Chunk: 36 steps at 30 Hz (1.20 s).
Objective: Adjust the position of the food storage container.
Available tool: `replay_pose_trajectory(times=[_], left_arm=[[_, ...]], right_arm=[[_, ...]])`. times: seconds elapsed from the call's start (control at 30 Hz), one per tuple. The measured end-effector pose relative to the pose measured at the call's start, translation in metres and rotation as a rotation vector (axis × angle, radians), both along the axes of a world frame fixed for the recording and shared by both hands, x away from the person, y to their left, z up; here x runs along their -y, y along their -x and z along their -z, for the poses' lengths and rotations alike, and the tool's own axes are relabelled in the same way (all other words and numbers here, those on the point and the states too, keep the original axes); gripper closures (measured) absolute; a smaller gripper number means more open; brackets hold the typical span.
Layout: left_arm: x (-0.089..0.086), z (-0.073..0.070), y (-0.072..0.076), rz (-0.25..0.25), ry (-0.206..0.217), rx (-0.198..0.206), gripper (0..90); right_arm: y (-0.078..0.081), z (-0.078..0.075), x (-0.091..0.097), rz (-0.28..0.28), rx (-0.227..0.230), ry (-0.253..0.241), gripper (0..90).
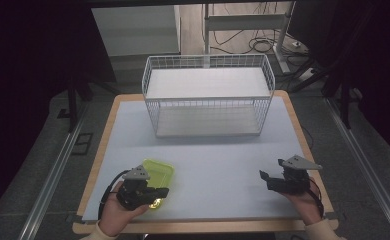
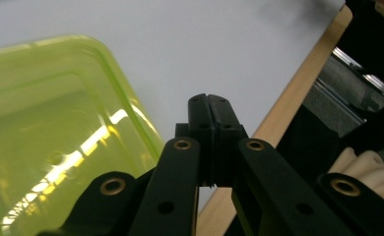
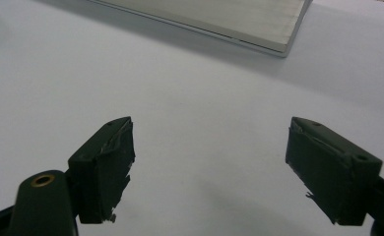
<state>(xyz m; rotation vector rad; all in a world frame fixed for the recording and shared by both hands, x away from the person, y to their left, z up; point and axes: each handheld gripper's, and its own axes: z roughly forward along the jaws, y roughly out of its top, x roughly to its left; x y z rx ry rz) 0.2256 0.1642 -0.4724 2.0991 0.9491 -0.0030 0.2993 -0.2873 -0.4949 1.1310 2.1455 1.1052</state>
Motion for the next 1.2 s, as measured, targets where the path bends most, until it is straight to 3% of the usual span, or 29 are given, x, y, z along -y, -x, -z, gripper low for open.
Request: replay_pose_trajectory(times=[0.37, 0.47, 0.63, 1.07, 1.2], left_arm=[[0.014, 0.014, 0.009, 0.034, -0.090, -0.029, 90.0], [0.015, 0.016, 0.010, 0.029, -0.091, -0.033, 90.0], [0.011, 0.020, 0.012, 0.004, -0.132, -0.035, 90.0], [0.003, 0.025, 0.011, -0.007, -0.138, -0.057, 90.0], [-0.009, 0.025, 0.010, -0.041, -0.138, -0.063, 90.0]], right_arm=[[0.000, 0.000, 0.000, 0.006, -0.001, 0.006, 18.8], [0.000, 0.000, 0.000, 0.009, -0.002, 0.006, 18.8], [0.001, 0.000, -0.001, 0.011, -0.007, 0.011, 18.8], [0.000, 0.001, -0.001, 0.011, -0.013, 0.011, 18.8], [0.001, 0.001, 0.000, 0.012, -0.014, 0.010, 18.8]])
